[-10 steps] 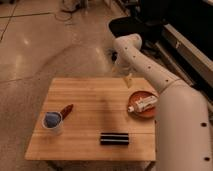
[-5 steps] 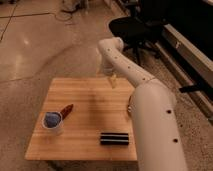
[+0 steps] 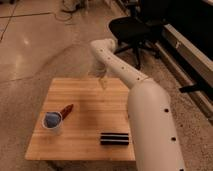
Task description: Drag the pepper across the table
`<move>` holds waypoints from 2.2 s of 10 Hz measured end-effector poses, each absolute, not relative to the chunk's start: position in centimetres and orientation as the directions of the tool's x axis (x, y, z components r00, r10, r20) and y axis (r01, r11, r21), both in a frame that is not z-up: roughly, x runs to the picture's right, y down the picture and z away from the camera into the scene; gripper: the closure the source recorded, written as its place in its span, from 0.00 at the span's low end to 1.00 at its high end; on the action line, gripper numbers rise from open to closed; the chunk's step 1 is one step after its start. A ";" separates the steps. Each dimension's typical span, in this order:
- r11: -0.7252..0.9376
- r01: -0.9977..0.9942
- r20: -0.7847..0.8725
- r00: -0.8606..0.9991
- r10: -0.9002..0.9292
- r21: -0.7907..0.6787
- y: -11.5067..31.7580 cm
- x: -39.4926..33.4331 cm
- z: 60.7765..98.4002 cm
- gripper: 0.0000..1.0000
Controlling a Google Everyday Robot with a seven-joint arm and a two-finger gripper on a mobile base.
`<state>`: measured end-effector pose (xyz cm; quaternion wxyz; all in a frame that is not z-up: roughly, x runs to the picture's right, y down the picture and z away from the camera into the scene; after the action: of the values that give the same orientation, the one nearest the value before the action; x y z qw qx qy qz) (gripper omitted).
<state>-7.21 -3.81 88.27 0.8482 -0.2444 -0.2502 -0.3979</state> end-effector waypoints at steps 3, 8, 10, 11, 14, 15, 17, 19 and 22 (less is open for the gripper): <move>0.567 0.794 0.617 0.563 -0.550 -0.218 -3.8 -6.9 88.3 0.20; 0.569 0.793 0.618 0.563 -0.549 -0.217 -3.9 -7.0 88.3 0.20; 0.547 0.808 0.629 0.545 -0.554 -0.218 -3.3 -7.9 88.8 0.20; 0.530 0.822 0.635 0.527 -0.565 -0.210 -3.0 -9.1 89.1 0.20; 0.499 0.847 0.638 0.489 -0.594 -0.184 -2.3 -11.9 89.8 0.20; 0.486 0.857 0.642 0.470 -0.605 -0.170 -1.9 -13.4 89.8 0.20; 0.462 0.873 0.647 0.443 -0.621 -0.156 -0.4 -16.5 89.9 0.20; 0.439 0.886 0.657 0.422 -0.625 -0.153 1.4 -19.2 89.7 0.20; 0.415 0.894 0.677 0.412 -0.610 -0.171 4.3 -21.1 89.9 0.20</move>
<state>-21.08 4.30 89.91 0.7974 -0.2653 -0.2675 -0.4714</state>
